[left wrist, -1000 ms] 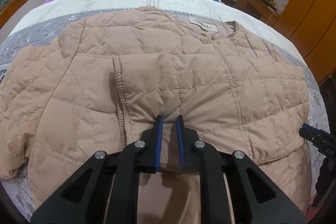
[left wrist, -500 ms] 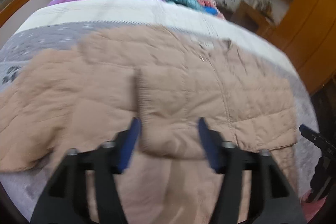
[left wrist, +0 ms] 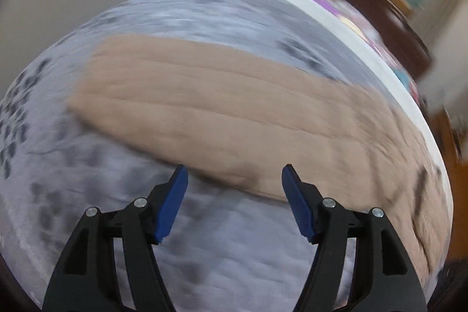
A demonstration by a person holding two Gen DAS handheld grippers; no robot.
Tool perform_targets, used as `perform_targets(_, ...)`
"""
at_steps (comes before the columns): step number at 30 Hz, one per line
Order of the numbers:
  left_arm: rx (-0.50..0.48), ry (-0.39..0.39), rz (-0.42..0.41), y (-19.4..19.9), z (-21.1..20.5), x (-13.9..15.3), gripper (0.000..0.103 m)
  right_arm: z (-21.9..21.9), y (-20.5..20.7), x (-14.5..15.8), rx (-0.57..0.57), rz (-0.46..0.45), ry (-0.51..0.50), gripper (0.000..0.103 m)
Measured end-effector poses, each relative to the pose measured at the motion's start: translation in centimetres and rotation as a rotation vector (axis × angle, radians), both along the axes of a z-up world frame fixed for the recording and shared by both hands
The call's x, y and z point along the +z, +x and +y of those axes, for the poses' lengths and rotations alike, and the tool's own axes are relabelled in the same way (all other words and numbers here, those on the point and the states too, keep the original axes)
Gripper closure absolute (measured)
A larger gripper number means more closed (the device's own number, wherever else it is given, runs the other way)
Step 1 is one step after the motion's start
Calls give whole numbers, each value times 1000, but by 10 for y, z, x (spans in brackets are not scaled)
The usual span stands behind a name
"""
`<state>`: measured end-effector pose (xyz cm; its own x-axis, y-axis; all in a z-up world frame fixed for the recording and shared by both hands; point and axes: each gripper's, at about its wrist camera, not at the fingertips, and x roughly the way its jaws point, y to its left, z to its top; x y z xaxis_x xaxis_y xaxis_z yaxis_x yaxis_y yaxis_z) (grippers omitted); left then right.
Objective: Fold large clothes
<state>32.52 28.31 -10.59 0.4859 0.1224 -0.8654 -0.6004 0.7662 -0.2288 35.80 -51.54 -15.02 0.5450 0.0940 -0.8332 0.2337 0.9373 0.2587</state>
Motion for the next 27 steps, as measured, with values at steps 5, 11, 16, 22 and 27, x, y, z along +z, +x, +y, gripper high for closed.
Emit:
perform_targets(5, 132, -110, -24, -19, 44, -17, 36, 6, 6, -18, 4, 50, -12, 53)
perform_targets(11, 180, -93, -86, -7, 59, -19, 33, 2, 12, -32, -5, 80, -7, 53)
perform_targets(16, 244, -17, -76, 6, 64, -22, 58, 4, 15, -37, 5, 79, -17, 50)
perform_targets(22, 254, -10, -78, 9, 70, -25, 94, 9, 20, -40, 16, 77, -51, 47)
perform_targets(27, 243, 35, -54, 12, 65, -21, 99, 14, 21, -43, 24, 70, -75, 42)
